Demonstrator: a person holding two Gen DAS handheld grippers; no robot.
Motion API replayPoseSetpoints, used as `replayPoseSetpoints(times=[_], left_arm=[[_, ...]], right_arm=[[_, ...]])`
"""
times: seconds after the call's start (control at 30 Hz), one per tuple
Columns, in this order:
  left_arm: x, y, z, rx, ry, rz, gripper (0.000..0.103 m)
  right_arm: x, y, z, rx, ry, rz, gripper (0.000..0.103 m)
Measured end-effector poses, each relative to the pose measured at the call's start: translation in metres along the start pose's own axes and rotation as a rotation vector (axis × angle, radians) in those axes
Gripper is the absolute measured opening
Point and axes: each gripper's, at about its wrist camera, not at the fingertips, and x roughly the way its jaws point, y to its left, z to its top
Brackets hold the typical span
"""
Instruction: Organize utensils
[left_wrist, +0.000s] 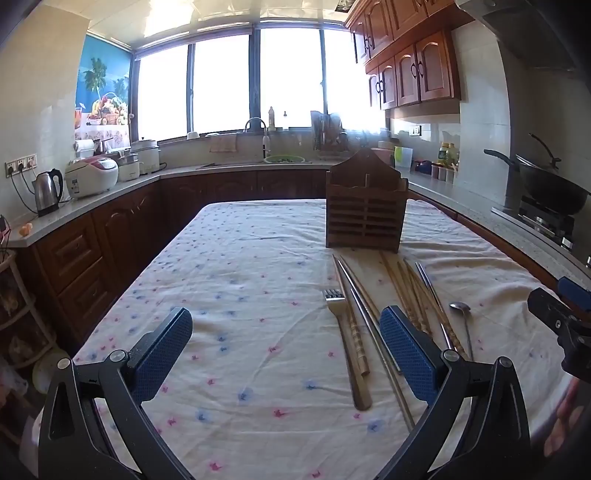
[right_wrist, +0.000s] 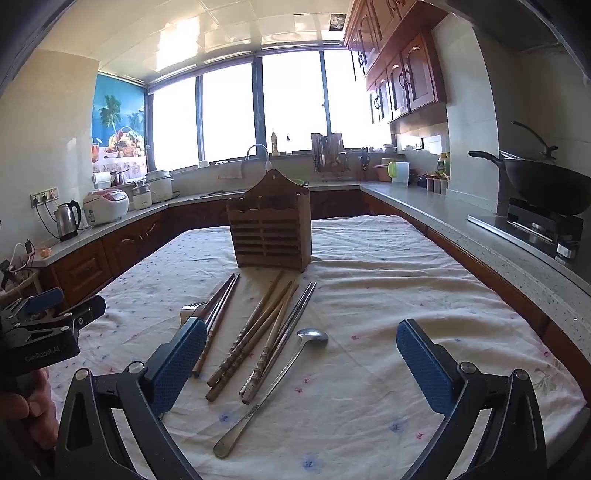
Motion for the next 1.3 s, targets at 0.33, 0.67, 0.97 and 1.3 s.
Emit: replayPoseSetpoints(times=[0.33, 0.67, 0.97, 1.3], left_arm=[[0.000, -0.001, 0.000, 0.000, -0.001, -0.001, 0.103], [0.000, -0.001, 0.001, 0.000, -0.001, -0.007, 0.103], [0.002, -0.003, 0.003, 0.000, 0.003, -0.016, 0.103], [0.014, 0.000, 0.002, -0.022, 0.051, -0.047, 0.103]], right_arm=[[0.004, 0.002, 0.000, 0.003, 0.000, 0.004, 0.103], [0.001, 0.003, 0.001, 0.002, 0.002, 0.011, 0.103], [0.001, 0.004, 0.000, -0.002, 0.005, 0.008, 0.103], [0.004, 0.002, -0.002, 0.014, 0.029, 0.021, 0.103]])
